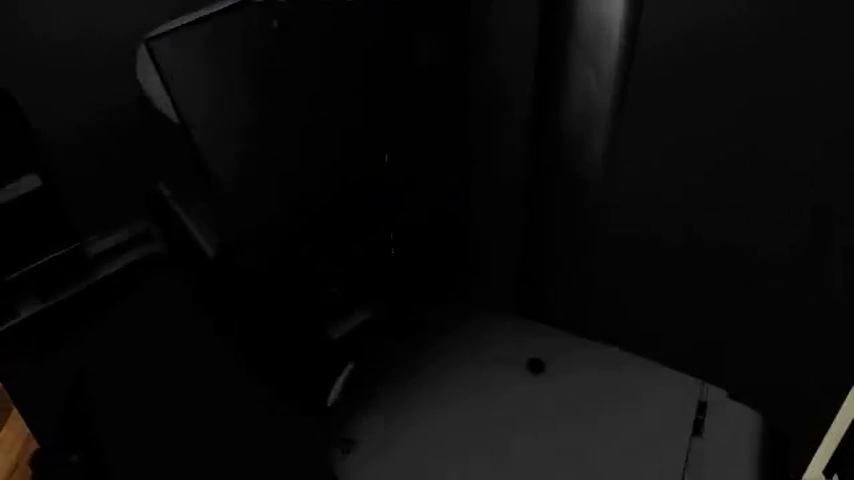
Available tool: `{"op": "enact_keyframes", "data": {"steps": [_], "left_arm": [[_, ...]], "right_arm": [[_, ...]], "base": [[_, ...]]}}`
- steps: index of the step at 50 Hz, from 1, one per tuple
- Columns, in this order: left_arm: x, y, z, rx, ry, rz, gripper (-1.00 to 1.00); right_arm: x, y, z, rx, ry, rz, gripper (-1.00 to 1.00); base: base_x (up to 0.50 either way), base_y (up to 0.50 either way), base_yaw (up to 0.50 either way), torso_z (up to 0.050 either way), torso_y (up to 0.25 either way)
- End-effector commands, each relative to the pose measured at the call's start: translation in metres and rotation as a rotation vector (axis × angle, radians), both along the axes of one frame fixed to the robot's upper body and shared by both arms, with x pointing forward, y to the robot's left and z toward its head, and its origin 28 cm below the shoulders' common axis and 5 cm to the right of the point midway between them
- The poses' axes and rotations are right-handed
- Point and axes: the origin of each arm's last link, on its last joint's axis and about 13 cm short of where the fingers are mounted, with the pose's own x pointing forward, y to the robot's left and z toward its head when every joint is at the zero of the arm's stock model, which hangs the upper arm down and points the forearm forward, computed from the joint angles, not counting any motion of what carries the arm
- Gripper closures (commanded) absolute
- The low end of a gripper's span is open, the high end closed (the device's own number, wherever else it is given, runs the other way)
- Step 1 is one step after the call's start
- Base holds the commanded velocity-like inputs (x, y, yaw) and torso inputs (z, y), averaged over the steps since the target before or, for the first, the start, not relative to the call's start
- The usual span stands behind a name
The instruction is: Open the fridge door
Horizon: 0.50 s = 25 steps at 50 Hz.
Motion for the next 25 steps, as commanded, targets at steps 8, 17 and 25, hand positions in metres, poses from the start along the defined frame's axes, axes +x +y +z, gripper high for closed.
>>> {"op": "enact_keyframes", "data": {"steps": [8,17,25], "left_arm": [[-0.002,0.005,-0.006,-0.005,-0.003,0.028,-1.0],[-0.004,0.005,-0.007,-0.008,-0.007,0.021,-1.0],[-0.004,0.003,-0.005,-0.008,-0.01,0.008,-1.0]], "right_arm": [[0.06,0.021,-0.003,-0.006,0.071,-0.079,-1.0],[0.096,0.023,-0.022,-0.001,0.159,-0.14,-1.0],[0.105,0.01,-0.03,-0.021,0.183,-0.258,-1.0]], "base": [[0.0,0.0,0.0,0.0,0.0],[0.0,0.0,0.0,0.0,0.0],[0.0,0.0,0.0,0.0,0.0]]}}
